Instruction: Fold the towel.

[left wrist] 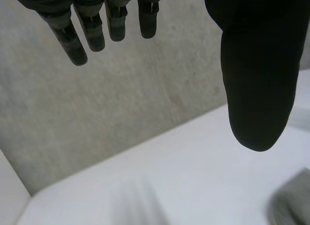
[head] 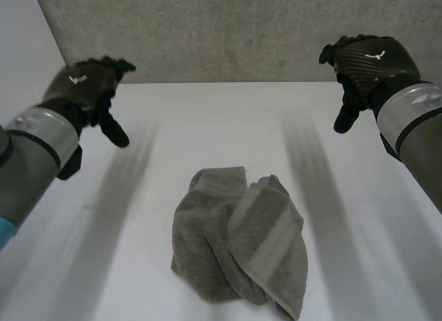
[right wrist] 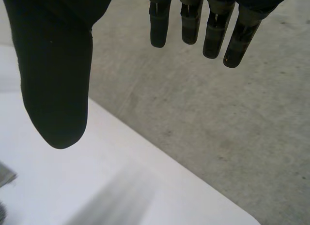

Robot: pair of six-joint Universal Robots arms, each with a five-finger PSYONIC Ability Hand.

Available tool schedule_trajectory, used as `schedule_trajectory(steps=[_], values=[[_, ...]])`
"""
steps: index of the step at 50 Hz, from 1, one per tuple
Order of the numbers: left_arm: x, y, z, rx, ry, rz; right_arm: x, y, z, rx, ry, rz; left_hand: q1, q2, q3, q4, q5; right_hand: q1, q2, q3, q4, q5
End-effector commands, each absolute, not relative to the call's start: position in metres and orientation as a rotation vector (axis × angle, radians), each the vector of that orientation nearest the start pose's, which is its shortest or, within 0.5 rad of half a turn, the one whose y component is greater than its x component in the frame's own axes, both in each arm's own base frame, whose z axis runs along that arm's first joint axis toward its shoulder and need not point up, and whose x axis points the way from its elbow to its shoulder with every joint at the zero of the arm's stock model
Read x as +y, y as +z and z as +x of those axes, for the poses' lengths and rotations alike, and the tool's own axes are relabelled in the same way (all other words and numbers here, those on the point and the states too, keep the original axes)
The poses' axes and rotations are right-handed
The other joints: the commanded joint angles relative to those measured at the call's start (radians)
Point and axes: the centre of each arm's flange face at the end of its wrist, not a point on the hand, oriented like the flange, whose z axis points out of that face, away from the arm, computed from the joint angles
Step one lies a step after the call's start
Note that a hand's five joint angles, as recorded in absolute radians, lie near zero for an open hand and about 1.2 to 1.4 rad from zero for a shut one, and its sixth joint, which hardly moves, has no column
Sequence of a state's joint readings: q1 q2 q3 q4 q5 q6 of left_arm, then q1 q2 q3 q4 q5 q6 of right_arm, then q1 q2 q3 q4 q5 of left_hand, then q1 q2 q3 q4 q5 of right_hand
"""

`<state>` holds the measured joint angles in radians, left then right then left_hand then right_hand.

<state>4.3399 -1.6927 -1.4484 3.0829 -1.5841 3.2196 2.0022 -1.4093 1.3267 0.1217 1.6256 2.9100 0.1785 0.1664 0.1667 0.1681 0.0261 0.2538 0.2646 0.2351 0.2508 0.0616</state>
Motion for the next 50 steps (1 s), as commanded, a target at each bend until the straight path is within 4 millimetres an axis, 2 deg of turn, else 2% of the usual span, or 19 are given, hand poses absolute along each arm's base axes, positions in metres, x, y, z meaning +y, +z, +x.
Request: schedule_trajectory(steps=[1, 5, 9, 11, 14, 19, 23, 24, 25, 27, 30, 32, 36, 38, 39, 43, 44, 46, 50], values=[[-0.247, 0.253, -0.252, 2.6, -2.111, 0.766, -0.233, 0.307, 0.263, 2.156, -1.844, -0.93, 0.038, 0.05, 0.05, 0.048, 0.016, -0.079, -0.09, -0.061, -0.076, -0.062], [-0.243, 0.226, -0.264, 2.748, -2.022, 0.963, -0.215, 0.279, 0.268, 2.253, -1.512, -0.953, 0.041, 0.053, 0.053, 0.051, 0.019, -0.079, -0.09, -0.061, -0.076, -0.062], [-0.242, 0.207, -0.271, 2.839, -1.948, 1.055, -0.202, 0.26, 0.272, 2.258, -1.363, -0.972, 0.041, 0.053, 0.053, 0.051, 0.019, -0.079, -0.09, -0.061, -0.076, -0.062], [-0.243, 0.188, -0.276, 2.916, -1.871, 1.116, -0.188, 0.238, 0.277, 2.221, -1.29, -1.034, 0.044, 0.056, 0.056, 0.054, 0.022, -0.079, -0.09, -0.061, -0.076, -0.062], [-0.242, 0.18, -0.279, 2.947, -1.84, 1.144, -0.184, 0.227, 0.278, 2.198, -1.297, -1.061, 0.053, 0.065, 0.064, 0.063, 0.03, -0.079, -0.09, -0.061, -0.076, -0.062], [-0.236, 0.151, -0.291, 2.982, -1.717, 1.304, -0.171, 0.19, 0.281, 2.115, -1.377, -1.226, 0.149, 0.161, 0.161, 0.159, 0.127, -0.079, -0.09, -0.061, -0.076, -0.062], [-0.231, 0.141, -0.297, 2.924, -1.676, 1.416, -0.175, 0.181, 0.283, 2.088, -1.447, -1.297, 0.266, 0.278, 0.278, 0.277, 0.244, -0.079, -0.09, -0.061, -0.076, -0.062], [-0.231, 0.138, -0.298, 2.898, -1.667, 1.45, -0.178, 0.18, 0.284, 2.089, -1.484, -1.309, 0.412, 0.424, 0.424, 0.423, 0.39, 0.099, 0.088, 0.118, 0.102, 0.117], [-0.231, 0.138, -0.298, 2.898, -1.667, 1.45, -0.178, 0.18, 0.284, 2.089, -1.484, -1.309, 0.414, 0.426, 0.425, 0.424, 0.392, 0.101, 0.09, 0.12, 0.104, 0.119], [-0.232, 0.136, -0.3, 2.856, -1.679, 1.483, -0.189, 0.184, 0.285, 2.088, -1.578, -1.289, 0.82, 0.832, 0.831, 0.83, 0.798, 0.537, 0.526, 0.555, 0.54, 0.554], [-0.235, 0.137, -0.301, 2.836, -1.703, 1.478, -0.196, 0.187, 0.288, 2.073, -1.632, -1.276, 0.972, 0.984, 0.983, 0.982, 0.949, 0.756, 0.745, 0.775, 0.759, 0.774], [-0.242, 0.144, -0.307, 2.76, -1.779, 1.461, -0.209, 0.194, 0.295, 2.032, -1.713, -1.256, 1.217, 1.229, 1.229, 1.227, 1.195, 1.141, 1.13, 1.16, 1.144, 1.159], [-0.259, 0.16, -0.31, 2.645, -1.897, 1.353, -0.223, 0.208, 0.306, 1.974, -1.794, -1.228, 1.218, 1.23, 1.23, 1.228, 1.196, 1.142, 1.132, 1.161, 1.145, 1.16], [-0.283, 0.196, -0.311, 2.483, -2.064, 1.168, -0.242, 0.238, 0.319, 1.874, -1.931, -1.142, 1.218, 1.23, 1.23, 1.228, 1.196, 1.142, 1.132, 1.161, 1.145, 1.16], [-0.283, 0.196, -0.311, 2.482, -2.065, 1.167, -0.242, 0.238, 0.319, 1.874, -1.932, -1.142, 1.218, 1.23, 1.23, 1.228, 1.196, 1.142, 1.132, 1.161, 1.145, 1.16], [-0.312, 0.302, -0.295, 2.136, -2.44, 0.656, -0.286, 0.329, 0.32, 1.598, -2.346, -0.596, 1.218, 1.23, 1.23, 1.228, 1.196, 1.142, 1.132, 1.161, 1.145, 1.16], [-0.312, 0.303, -0.295, 2.136, -2.441, 0.655, -0.287, 0.329, 0.32, 1.598, -2.347, -0.594, 1.218, 1.23, 1.23, 1.228, 1.196, 1.142, 1.132, 1.161, 1.145, 1.16], [-0.31, 0.326, -0.285, 2.089, -2.548, 0.462, -0.299, 0.355, 0.31, 1.505, -2.466, -0.394, 1.218, 1.23, 1.23, 1.228, 1.196, 1.142, 1.132, 1.161, 1.145, 1.16], [-0.305, 0.325, -0.273, 2.133, -2.551, 0.375, -0.308, 0.348, 0.303, 1.584, -2.479, -0.418, 1.218, 1.23, 1.23, 1.228, 1.196, 1.142, 1.132, 1.161, 1.145, 1.16]])
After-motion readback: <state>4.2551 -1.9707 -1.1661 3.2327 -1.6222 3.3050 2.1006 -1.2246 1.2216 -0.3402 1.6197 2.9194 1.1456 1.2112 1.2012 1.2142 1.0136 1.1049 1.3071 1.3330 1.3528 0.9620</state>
